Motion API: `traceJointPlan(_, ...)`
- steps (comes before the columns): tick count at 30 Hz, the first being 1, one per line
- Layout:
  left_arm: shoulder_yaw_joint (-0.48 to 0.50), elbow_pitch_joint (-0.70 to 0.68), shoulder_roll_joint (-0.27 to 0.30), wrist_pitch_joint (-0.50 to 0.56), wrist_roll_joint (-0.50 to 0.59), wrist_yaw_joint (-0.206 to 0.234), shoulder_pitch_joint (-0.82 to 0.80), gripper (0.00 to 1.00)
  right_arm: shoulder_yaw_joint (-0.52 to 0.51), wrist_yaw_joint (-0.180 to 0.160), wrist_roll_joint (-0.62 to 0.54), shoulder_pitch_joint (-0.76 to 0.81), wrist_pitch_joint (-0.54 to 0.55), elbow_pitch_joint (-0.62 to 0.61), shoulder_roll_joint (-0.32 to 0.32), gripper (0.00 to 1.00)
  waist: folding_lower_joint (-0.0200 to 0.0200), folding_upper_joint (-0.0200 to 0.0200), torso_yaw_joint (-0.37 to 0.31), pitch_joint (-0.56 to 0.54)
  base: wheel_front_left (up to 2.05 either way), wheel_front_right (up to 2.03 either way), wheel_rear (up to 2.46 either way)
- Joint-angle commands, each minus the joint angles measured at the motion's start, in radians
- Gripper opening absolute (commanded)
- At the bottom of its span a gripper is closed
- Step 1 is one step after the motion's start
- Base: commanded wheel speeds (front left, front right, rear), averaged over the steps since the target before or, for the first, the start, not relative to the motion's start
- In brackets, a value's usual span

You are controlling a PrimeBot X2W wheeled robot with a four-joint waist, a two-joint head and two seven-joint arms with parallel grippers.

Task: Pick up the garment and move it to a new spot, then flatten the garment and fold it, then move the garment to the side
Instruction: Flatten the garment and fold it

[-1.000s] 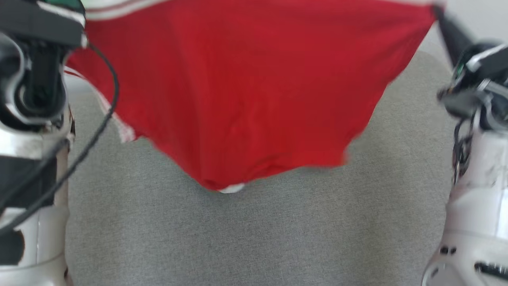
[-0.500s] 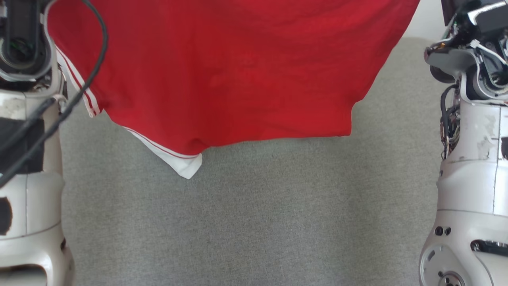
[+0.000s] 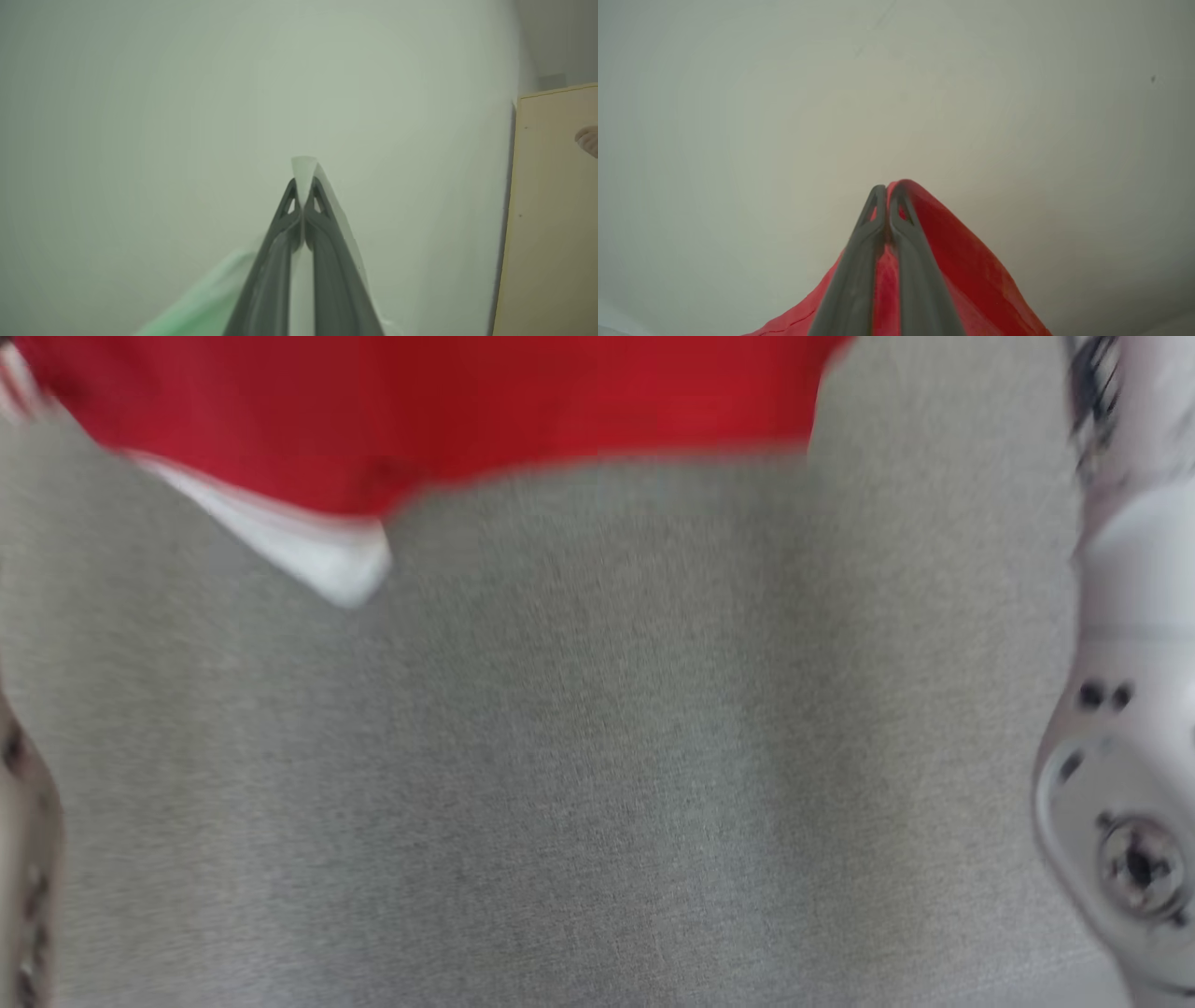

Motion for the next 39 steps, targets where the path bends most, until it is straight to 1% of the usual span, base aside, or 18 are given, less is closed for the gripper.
traceJointPlan(1, -0.017, 0.002, 0.002, -0.024, 0.031, -0.008, -0.045, 0.00, 0.006, 0.001, -0.013, -0.036, -0.031, 0.012, 0.004, 0.00, -0.0002, -0.0001, -0.045, 0.172, 0.00, 0.00, 0.00)
traceJointPlan(6, -0.079, -0.015, -0.012, -0.163, 0.082, -0.023, -0.243, 0.00, 0.026, 0.001, -0.065, -0.180, -0.170, 0.000, 0.006, 0.00, -0.0002, -0.0001, -0.056, 0.288, 0.00, 0.00, 0.00)
traceJointPlan(8, -0.139, -0.061, -0.006, -0.189, 0.075, -0.025, -0.307, 0.00, 0.053, 0.001, -0.088, -0.202, -0.213, -0.032, 0.005, 0.00, -0.0002, -0.0001, -0.059, 0.325, 0.00, 0.00, 0.00)
traceJointPlan(11, -0.185, -0.146, 0.015, -0.205, 0.026, -0.021, -0.344, 0.00, 0.091, 0.001, -0.092, -0.202, -0.270, -0.085, 0.005, 0.00, -0.0002, -0.0001, -0.060, 0.374, 0.00, 0.00, 0.00)
traceJointPlan(13, -0.172, -0.212, 0.019, -0.205, -0.014, -0.021, -0.325, 0.00, 0.129, 0.001, -0.107, -0.186, -0.306, -0.114, -0.004, 0.00, -0.0002, -0.0001, -0.062, 0.407, 0.00, 0.00, 0.00)
traceJointPlan(16, -0.190, -0.279, 0.029, -0.205, -0.056, -0.022, -0.231, 0.00, 0.192, 0.001, -0.115, -0.137, -0.343, -0.130, -0.026, 0.00, -0.0002, -0.0001, -0.054, 0.443, 0.00, 0.00, 0.00)
traceJointPlan(18, -0.199, -0.319, 0.050, -0.206, -0.081, -0.022, -0.164, 0.00, 0.229, 0.001, -0.105, -0.105, -0.359, -0.138, -0.042, 0.00, -0.0002, -0.0001, -0.043, 0.447, 0.00, 0.00, 0.00)
traceJointPlan(20, -0.174, -0.355, 0.060, -0.206, -0.103, -0.022, -0.094, 0.00, 0.269, 0.001, -0.086, -0.068, -0.360, -0.152, -0.055, 0.00, -0.0002, -0.0001, -0.033, 0.435, 0.00, 0.00, 0.00)
traceJointPlan(22, -0.150, -0.386, 0.059, -0.206, -0.131, -0.022, -0.016, 0.00, 0.316, 0.001, -0.066, -0.023, -0.332, -0.168, -0.084, 0.00, -0.0002, -0.0001, -0.017, 0.415, 0.00, 0.00, 0.00)
traceJointPlan(23, -0.149, -0.400, 0.069, -0.206, -0.133, -0.022, 0.025, 0.00, 0.331, 0.001, -0.051, 0.005, -0.314, -0.178, -0.097, 0.00, -0.0002, -0.0001, -0.008, 0.400, 0.00, 0.00, 0.00)
traceJointPlan(25, -0.123, -0.428, 0.064, -0.206, -0.160, -0.022, 0.108, 0.00, 0.355, 0.001, -0.021, 0.070, -0.271, -0.208, -0.127, 0.00, -0.0002, -0.0001, 0.014, 0.364, 0.00, 0.00, 0.00)
traceJointPlan(26, -0.116, -0.448, 0.069, -0.206, -0.164, -0.022, 0.148, 0.00, 0.359, 0.001, -0.002, 0.102, -0.241, -0.226, -0.145, 0.00, -0.0002, -0.0001, 0.024, 0.345, 0.00, 0.00, 0.00)
traceJointPlan(29, -0.047, -0.492, 0.046, -0.206, -0.204, -0.022, 0.303, 0.00, 0.356, 0.001, 0.032, 0.224, -0.157, -0.288, -0.187, 0.00, -0.0002, -0.0001, 0.059, 0.273, 0.00, 0.00, 0.00)
traceJointPlan(30, -0.034, -0.529, 0.036, -0.207, -0.217, -0.022, 0.416, 0.00, 0.338, 0.001, 0.039, 0.313, -0.096, -0.326, -0.215, 0.00, -0.0002, -0.0001, 0.082, 0.219, 0.00, 0.00, 0.00)
traceJointPlan(31, -0.020, -0.548, 0.020, -0.206, -0.236, -0.022, 0.476, 0.00, 0.325, 0.001, 0.045, 0.359, -0.066, -0.350, -0.221, 0.00, -0.0002, -0.0001, 0.095, 0.193, 0.00, 0.00, 0.00)
traceJointPlan(35, -0.001, -0.617, -0.001, -0.206, -0.261, -0.022, 0.753, 0.00, 0.272, 0.001, 0.034, 0.555, 0.054, -0.439, -0.221, 0.00, -0.0002, -0.0001, 0.125, 0.083, 0.00, 0.00, 0.00)
traceJointPlan(36, -0.001, -0.617, -0.001, -0.206, -0.261, -0.022, 0.753, 0.00, 0.272, 0.001, 0.034, 0.555, 0.054, -0.439, -0.221, 0.00, -0.0002, -0.0001, 0.125, 0.083, 0.00, 0.00, 0.00)
traceJointPlan(39, -0.026, -0.648, -0.019, -0.206, -0.302, -0.022, 0.952, 0.00, 0.204, 0.001, 0.022, 0.692, 0.117, -0.492, -0.187, 0.00, -0.0002, -0.0001, 0.142, 0.000, 0.00, 0.00, 0.00)
